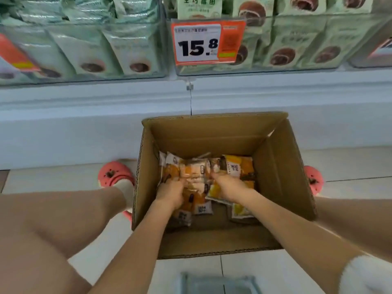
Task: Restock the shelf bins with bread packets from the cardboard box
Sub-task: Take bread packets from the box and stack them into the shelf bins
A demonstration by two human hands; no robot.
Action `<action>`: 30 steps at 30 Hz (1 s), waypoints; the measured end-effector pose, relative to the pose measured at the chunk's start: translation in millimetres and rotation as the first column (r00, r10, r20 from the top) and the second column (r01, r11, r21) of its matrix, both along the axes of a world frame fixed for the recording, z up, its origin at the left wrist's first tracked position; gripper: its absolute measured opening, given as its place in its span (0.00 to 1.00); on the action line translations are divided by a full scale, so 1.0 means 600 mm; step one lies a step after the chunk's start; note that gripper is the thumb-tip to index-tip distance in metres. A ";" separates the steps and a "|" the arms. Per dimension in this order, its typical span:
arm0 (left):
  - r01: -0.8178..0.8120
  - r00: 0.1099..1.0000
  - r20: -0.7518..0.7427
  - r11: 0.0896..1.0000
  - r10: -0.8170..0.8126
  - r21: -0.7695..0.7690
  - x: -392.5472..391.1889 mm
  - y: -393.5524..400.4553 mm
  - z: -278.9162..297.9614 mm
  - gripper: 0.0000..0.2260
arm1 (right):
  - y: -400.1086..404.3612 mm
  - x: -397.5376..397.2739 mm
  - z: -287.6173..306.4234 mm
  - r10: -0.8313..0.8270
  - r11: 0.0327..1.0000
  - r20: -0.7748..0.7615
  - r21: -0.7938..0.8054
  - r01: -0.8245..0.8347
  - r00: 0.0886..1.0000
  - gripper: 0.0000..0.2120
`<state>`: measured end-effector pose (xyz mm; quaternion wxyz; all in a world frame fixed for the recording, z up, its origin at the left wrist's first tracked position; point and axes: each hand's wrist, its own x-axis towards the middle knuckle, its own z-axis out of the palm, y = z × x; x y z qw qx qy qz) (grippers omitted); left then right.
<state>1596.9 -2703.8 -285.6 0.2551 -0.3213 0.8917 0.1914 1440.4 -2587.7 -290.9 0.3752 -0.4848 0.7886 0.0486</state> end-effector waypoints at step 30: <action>-0.060 0.827 -0.529 0.966 0.188 0.250 -0.022 -0.015 0.103 0.14 | -0.029 0.022 0.116 -0.270 0.684 0.434 -0.541 0.488 0.860 0.06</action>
